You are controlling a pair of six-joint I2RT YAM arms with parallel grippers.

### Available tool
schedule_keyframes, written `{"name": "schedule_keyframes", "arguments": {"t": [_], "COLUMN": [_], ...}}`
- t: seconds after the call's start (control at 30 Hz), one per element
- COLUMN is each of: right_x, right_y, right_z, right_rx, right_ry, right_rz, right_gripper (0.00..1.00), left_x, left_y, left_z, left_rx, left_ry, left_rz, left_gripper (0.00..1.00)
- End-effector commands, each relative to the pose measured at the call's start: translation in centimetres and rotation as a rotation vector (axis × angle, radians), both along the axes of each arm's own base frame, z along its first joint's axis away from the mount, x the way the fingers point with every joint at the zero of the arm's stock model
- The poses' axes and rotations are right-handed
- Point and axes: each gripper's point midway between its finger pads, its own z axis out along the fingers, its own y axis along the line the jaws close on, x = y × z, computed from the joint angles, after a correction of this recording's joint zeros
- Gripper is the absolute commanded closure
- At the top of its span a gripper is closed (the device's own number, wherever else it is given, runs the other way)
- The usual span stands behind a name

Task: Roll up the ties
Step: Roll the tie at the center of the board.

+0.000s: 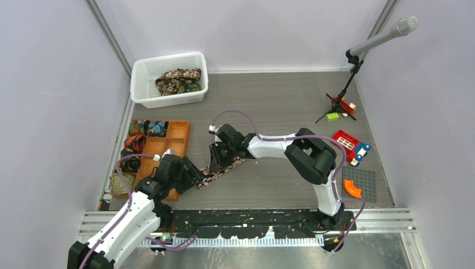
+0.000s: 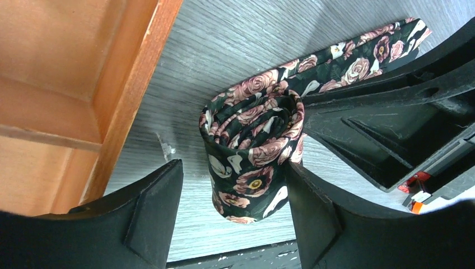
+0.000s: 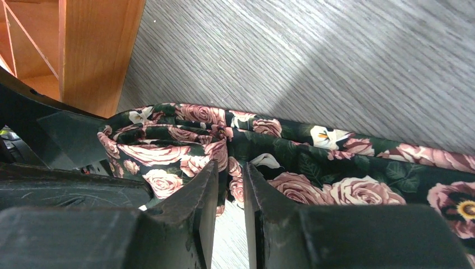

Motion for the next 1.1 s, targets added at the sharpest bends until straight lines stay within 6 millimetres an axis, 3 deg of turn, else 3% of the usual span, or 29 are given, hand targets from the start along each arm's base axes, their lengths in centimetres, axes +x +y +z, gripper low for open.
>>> {"name": "schedule_keyframes", "arguments": {"t": [0.0, 0.5, 0.77, 1.07], "right_x": [-0.3, -0.1, 1.4, 4.0], "right_y": [0.5, 0.3, -0.4, -2.6], "right_z": [-0.2, 0.2, 3.0, 6.9], "right_rx": [0.021, 0.023, 0.028, 0.03], "right_ry": [0.011, 0.008, -0.035, -0.114], "right_rz": [0.007, 0.0, -0.01, -0.055], "right_gripper": [0.72, 0.72, 0.69, 0.64], "left_x": [0.8, 1.6, 1.9, 1.4], "left_y": [-0.6, -0.7, -0.9, -1.0], "left_z": [-0.1, -1.8, -1.6, -0.6], "left_rx": [-0.028, -0.004, 0.004, 0.054], "left_ry": [-0.023, -0.032, -0.035, 0.027], "left_rz": [0.009, 0.035, 0.026, -0.024], "left_gripper": [0.31, 0.41, 0.6, 0.64]}}
